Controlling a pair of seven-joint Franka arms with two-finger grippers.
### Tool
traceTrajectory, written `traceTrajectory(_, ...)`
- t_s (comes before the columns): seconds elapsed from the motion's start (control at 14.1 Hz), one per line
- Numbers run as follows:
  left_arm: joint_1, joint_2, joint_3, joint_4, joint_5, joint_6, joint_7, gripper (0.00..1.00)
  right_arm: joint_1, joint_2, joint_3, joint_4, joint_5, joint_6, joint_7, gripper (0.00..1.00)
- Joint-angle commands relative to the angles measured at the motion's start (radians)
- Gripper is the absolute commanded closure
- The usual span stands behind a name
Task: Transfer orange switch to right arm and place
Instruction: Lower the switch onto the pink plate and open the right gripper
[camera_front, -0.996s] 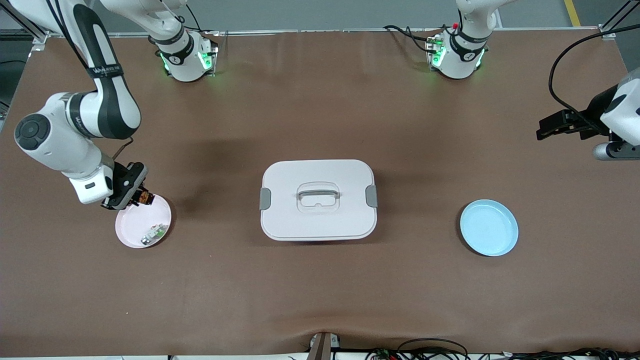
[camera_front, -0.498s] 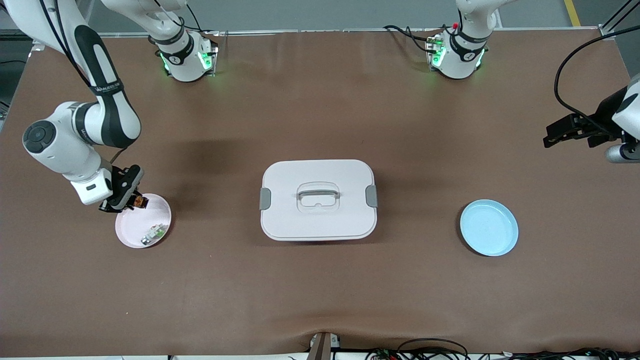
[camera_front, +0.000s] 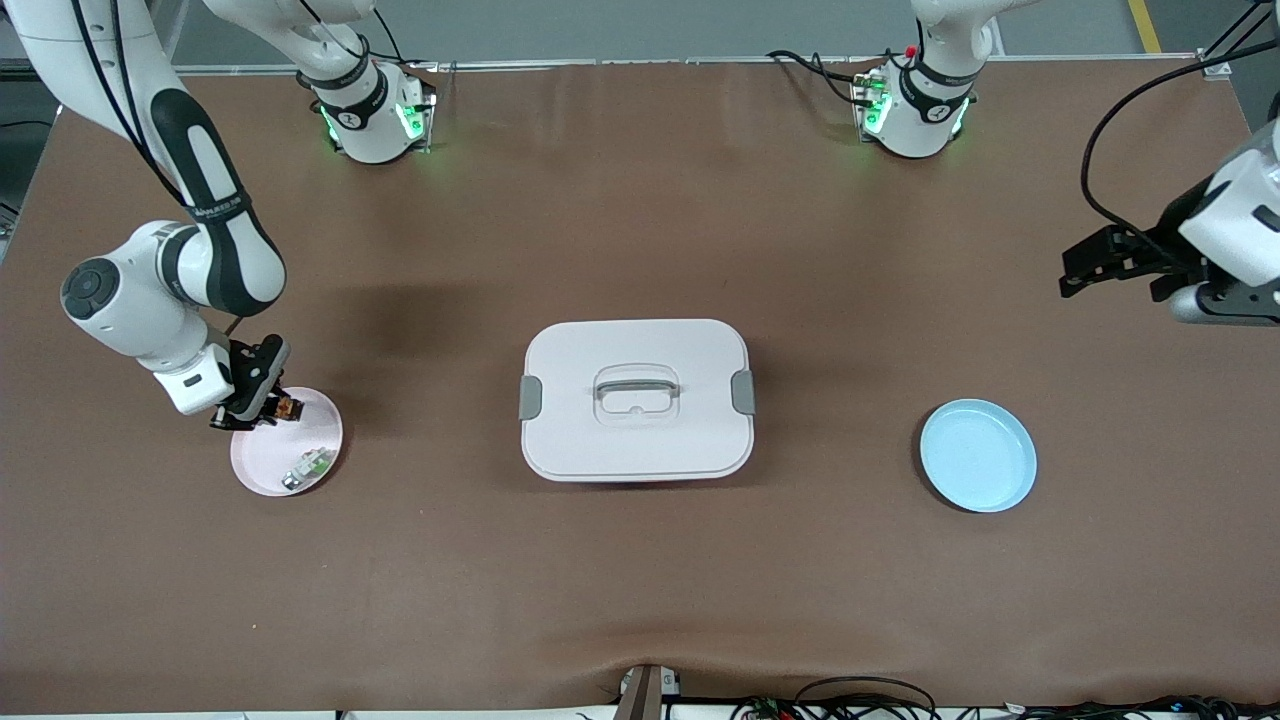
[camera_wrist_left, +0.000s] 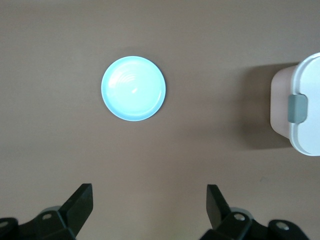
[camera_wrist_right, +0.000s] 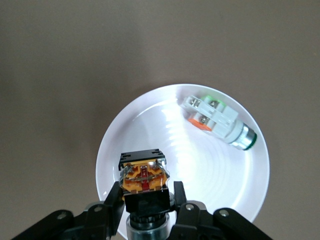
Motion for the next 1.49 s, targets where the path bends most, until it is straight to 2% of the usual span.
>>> traceTrajectory(0.0,-0.174,-0.002,0.162,0.015,0.025,0.001,0.004,0.0,-0.024,0.042,0.018,0.029,0.126,0.013,-0.156,1.0)
traceTrajectory(0.07,-0.211,-0.002,0.21,0.015,0.023,0.001,0.004,0.0,-0.024,0.047,0.018,0.036,0.144,0.013,-0.177,1.0)
traceTrajectory(0.21,-0.21,-0.002,0.224,0.015,0.013,0.001,0.006,0.0,-0.019,0.061,0.016,0.051,0.141,0.016,-0.194,1.0)
traceTrajectory(0.43,-0.206,0.008,0.224,0.015,0.013,0.003,0.006,0.0,-0.016,0.074,0.016,0.056,0.138,0.057,-0.234,1.0)
traceTrajectory(1.42,-0.212,0.009,0.224,0.011,0.013,0.027,0.004,0.0,-0.039,0.114,0.012,0.071,0.132,0.06,-0.257,1.0)
